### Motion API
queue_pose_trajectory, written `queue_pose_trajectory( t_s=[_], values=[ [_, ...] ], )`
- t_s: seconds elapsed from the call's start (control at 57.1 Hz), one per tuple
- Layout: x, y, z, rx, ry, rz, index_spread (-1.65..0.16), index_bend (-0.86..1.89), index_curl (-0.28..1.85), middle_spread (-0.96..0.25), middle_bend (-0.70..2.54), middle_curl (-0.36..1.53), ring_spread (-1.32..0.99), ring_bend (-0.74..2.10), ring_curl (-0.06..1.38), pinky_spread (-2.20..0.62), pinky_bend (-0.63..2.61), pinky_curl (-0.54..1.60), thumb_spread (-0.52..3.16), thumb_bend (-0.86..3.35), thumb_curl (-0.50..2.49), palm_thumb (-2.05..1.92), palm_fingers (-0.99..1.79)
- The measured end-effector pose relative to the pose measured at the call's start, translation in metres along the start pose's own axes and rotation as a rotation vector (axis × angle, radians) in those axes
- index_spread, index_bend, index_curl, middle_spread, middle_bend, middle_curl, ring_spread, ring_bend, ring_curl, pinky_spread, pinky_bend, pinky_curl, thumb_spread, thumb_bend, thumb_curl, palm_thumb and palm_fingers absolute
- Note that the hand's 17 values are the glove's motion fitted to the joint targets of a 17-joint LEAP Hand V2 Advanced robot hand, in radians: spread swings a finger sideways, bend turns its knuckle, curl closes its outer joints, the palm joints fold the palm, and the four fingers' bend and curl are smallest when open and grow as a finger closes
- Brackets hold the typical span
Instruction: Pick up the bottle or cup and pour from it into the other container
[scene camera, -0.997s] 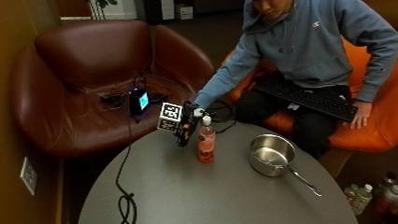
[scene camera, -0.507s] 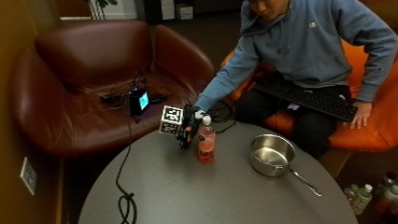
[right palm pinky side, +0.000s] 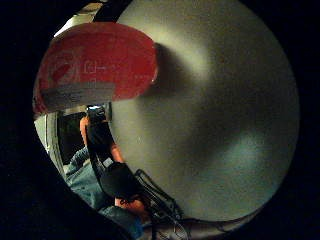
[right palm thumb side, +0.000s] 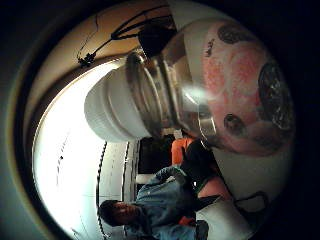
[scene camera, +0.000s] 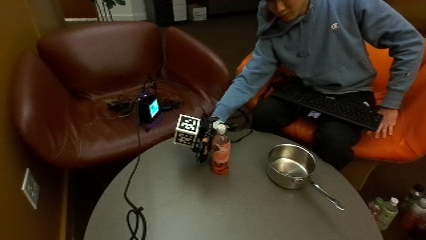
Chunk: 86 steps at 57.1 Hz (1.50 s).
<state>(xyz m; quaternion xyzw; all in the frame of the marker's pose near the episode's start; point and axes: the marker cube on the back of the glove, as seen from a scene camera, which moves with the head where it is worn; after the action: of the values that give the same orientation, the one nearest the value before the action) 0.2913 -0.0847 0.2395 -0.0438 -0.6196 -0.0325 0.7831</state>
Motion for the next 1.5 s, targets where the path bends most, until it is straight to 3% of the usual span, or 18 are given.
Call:
queue_pose_trajectory(
  t_s=[0.507, 0.682, 0.945, 1.155, 1.347, 1.505],
  values=[
    [-0.003, -0.009, 0.011, 0.111, -0.065, -0.029, -0.47, 0.12, 0.13, -0.21, 0.17, 0.20, -0.11, 0.26, 0.30, 0.23, 0.45, 0.34, 0.77, -0.03, 0.35, 0.63, -0.07],
    [-0.010, -0.017, 0.015, 0.175, -0.072, -0.056, -0.47, 0.20, 0.19, -0.26, 0.22, 0.24, -0.15, 0.28, 0.29, 0.22, 0.38, 0.32, 0.76, -0.02, 0.36, 0.71, 0.17],
    [-0.018, -0.029, 0.027, 0.202, -0.068, -0.073, -0.46, 0.18, 0.26, -0.27, 0.19, 0.28, -0.17, 0.27, 0.30, 0.22, 0.32, 0.32, 0.75, -0.03, 0.37, 0.76, 0.27],
    [-0.042, -0.050, 0.033, 0.299, -0.043, -0.034, -0.36, 0.21, 0.33, -0.20, 0.38, 0.37, -0.23, 0.37, 0.32, 0.07, 0.12, 0.26, 0.71, 0.02, 0.45, 0.97, 0.90],
    [-0.046, -0.045, 0.045, 0.353, 0.075, 0.001, -0.31, 0.17, 0.38, -0.16, 0.34, 0.40, -0.24, 0.39, 0.38, -0.07, 0.18, 0.28, 0.45, -0.02, 0.55, 1.05, 1.00],
    [-0.092, -0.015, 0.058, 0.314, 0.374, -0.004, -0.29, 0.15, 0.39, -0.15, 0.30, 0.42, -0.24, 0.36, 0.39, -0.13, 0.20, 0.31, 0.34, -0.03, 0.61, 1.06, 1.05]
  ],
)
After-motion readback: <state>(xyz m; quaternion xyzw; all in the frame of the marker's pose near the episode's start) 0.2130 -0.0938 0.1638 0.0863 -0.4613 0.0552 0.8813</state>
